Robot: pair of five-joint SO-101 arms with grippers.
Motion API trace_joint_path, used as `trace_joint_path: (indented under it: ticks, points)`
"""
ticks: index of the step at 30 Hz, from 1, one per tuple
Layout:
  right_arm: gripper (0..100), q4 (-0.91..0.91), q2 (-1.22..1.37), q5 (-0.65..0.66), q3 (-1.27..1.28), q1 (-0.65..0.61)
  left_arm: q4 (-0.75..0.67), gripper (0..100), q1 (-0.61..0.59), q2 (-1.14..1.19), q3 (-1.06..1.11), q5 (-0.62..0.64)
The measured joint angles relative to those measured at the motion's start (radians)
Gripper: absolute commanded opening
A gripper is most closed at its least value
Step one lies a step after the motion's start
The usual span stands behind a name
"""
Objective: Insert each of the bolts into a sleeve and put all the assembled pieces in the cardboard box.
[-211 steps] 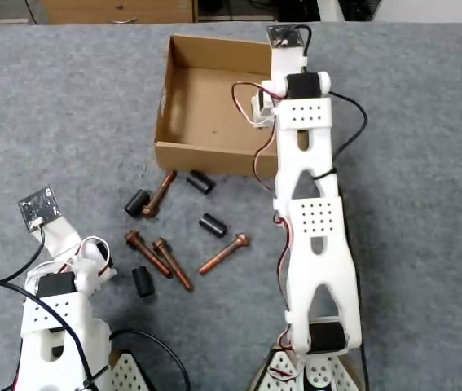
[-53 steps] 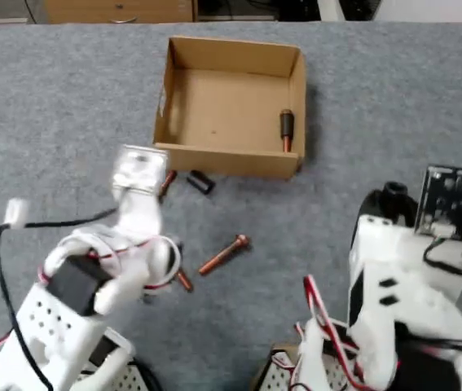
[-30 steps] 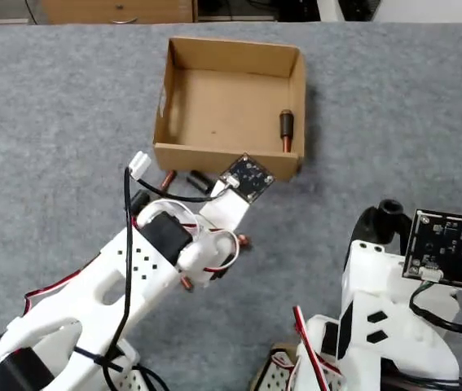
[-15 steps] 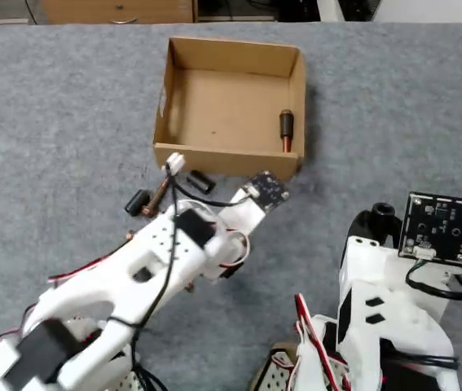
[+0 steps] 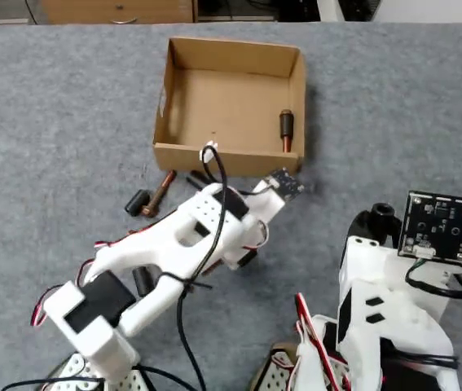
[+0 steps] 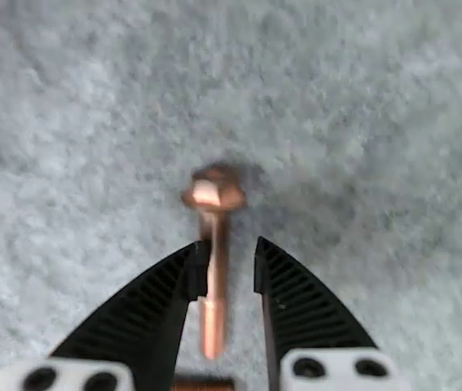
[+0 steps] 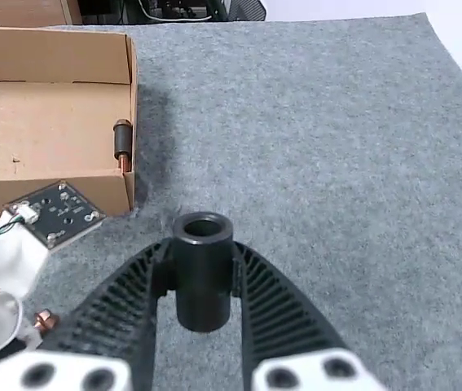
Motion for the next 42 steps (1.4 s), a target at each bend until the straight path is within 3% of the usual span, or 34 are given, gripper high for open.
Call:
trace_joint_path:
  ticks: [10, 13, 23, 26, 30, 35, 42]
  points:
    - [0.1, -0.04, 0.0, 0.0, 0.058, 0.0, -0.052, 10, -0.032, 0.109, -0.023, -0.003]
    - [0.1, -0.069, 0.0, 0.0, 0.091, 0.0, -0.052, 1, -0.032, 0.123, -0.025, -0.002]
    - [0.1, -0.089, 0.0, 0.0, 0.109, -0.069, -0.041, 2, -0.032, 0.13, -0.055, 0.0]
    - [0.1, -0.089, 0.0, 0.0, 0.12, -0.098, 0.034, 2, -0.048, 0.114, -0.121, 0.008]
    - [0.1, -0.091, 0.0, 0.0, 0.157, -0.104, 0.189, 2, -0.137, 0.051, -0.259, 0.081]
    - [0.1, -0.092, 0.0, 0.0, 0.195, -0.104, 0.351, 2, -0.166, -0.074, -0.411, 0.183]
    - [0.1, -0.092, 0.0, 0.0, 0.198, -0.144, 0.514, 2, -0.23, -0.302, -0.496, 0.327]
